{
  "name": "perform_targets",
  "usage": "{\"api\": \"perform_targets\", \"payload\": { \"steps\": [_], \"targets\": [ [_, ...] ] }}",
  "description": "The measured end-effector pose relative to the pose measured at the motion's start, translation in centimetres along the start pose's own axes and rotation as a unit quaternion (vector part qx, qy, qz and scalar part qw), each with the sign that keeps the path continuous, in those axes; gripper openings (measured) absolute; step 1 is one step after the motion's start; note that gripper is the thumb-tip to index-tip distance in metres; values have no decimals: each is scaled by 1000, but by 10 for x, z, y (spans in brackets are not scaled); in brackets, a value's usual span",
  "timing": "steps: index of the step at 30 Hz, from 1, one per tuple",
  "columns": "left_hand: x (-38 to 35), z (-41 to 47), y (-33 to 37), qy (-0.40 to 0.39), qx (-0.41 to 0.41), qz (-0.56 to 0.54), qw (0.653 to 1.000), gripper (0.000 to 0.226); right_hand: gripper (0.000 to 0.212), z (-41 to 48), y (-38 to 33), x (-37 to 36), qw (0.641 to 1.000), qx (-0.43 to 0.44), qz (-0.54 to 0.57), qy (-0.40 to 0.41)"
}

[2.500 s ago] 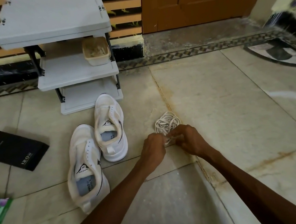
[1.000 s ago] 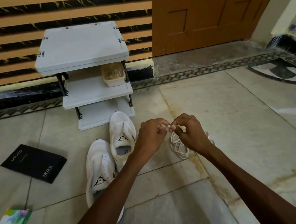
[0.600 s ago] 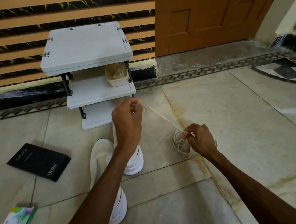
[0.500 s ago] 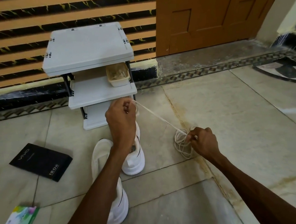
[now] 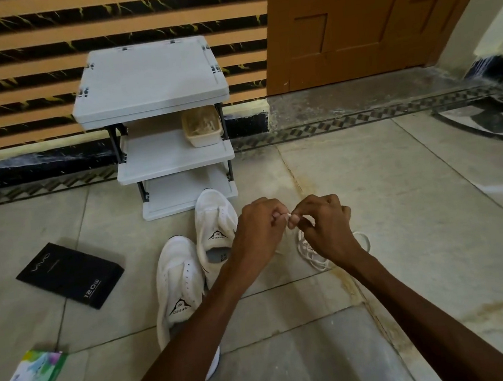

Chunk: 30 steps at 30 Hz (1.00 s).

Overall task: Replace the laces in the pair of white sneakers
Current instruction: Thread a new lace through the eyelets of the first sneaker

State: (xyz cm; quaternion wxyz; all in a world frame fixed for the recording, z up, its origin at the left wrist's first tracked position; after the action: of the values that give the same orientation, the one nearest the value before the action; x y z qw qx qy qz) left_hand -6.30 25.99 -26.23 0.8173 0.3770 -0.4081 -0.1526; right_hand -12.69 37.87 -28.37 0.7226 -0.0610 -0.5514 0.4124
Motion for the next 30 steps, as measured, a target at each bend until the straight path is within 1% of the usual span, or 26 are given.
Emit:
{"api": "perform_targets", "payload": {
  "steps": [2,4,6,7,9,11,12,14,16,18,20,22,24,28,30],
  "targets": [
    [7,1,2,28,2,24,999,9,27,0,4,-3,1000,-12,6,-4],
    [23,5,6,76,-7,38,996,6,32,1,14,-8,999,-38,9,-2],
    [49,12,10,145,-9,28,989,7,31,-1,31,-13,997,-70,10,-4],
    [65,16,11,181,-8,21,983,7,26,-4,41,-16,996,-85,5,-12],
    [93,24,10,243,-3,20,970,7,17,-13,63,-23,992,-112,-39,-41],
    [110,27,5,288,13,24,957,7,19,-21,79,-29,985,-123,-98,-66],
    [113,28,2,295,21,27,955,8,21,-22,81,-30,983,-116,-121,-72],
    [105,28,-3,263,27,44,963,9,20,-18,74,-29,984,-91,-136,-71],
    [84,27,-5,190,7,57,980,13,15,-12,58,-26,992,-69,-89,-53],
    [55,23,-3,101,-14,41,994,19,13,-7,36,-21,998,-41,-30,-33],
    [28,15,0,23,-28,32,999,22,15,-3,12,-16,1000,-4,-3,-19],
    [8,8,1,-26,-45,38,998,23,14,-1,-6,-13,1000,20,2,-12],
    [0,6,-1,-46,-46,46,997,20,14,0,-15,-11,1000,29,-1,-7],
    [0,9,-7,-52,-31,45,997,10,17,2,-16,-7,1000,4,18,-6],
    [1,8,-6,-53,-31,45,997,8,18,2,-15,-8,1000,4,11,-7]
  ]
}}
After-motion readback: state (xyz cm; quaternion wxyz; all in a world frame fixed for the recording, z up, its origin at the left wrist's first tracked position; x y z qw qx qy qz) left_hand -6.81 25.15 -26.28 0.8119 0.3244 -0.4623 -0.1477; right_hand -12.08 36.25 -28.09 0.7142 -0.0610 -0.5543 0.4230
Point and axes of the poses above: each hand's wrist, its own z-axis towards the middle knuckle, its own x-axis out of the back of the hand, y = z × x, the point moved 10 cm from there along z, towards the middle knuckle, and after that the axes turned 13 degrees about y, right-handed, at the moved point
